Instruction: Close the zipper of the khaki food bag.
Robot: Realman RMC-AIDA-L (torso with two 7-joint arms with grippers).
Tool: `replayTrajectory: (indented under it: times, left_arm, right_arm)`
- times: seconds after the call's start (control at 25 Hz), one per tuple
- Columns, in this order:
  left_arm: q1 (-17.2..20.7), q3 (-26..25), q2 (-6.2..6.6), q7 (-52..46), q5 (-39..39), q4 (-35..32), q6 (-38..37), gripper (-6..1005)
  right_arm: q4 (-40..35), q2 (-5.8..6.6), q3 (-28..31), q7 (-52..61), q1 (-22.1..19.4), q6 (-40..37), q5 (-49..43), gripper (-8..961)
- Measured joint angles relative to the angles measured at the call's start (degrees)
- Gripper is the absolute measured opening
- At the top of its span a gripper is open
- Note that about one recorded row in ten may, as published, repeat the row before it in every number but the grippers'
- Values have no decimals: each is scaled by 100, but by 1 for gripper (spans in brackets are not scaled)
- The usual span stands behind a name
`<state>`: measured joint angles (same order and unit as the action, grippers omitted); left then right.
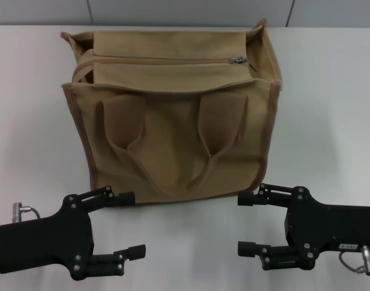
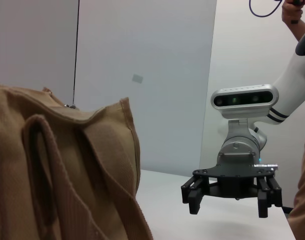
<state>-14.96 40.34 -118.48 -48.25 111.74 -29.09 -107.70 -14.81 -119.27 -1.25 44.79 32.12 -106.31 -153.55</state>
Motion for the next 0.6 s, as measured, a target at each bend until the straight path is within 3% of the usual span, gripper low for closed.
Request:
replayTrajectory:
  times: [0.6]
  left_arm:
    - [12, 9, -8, 14, 7, 97, 142, 836]
  right_arm:
    - [150, -9, -7, -61, -30, 143, 16, 792]
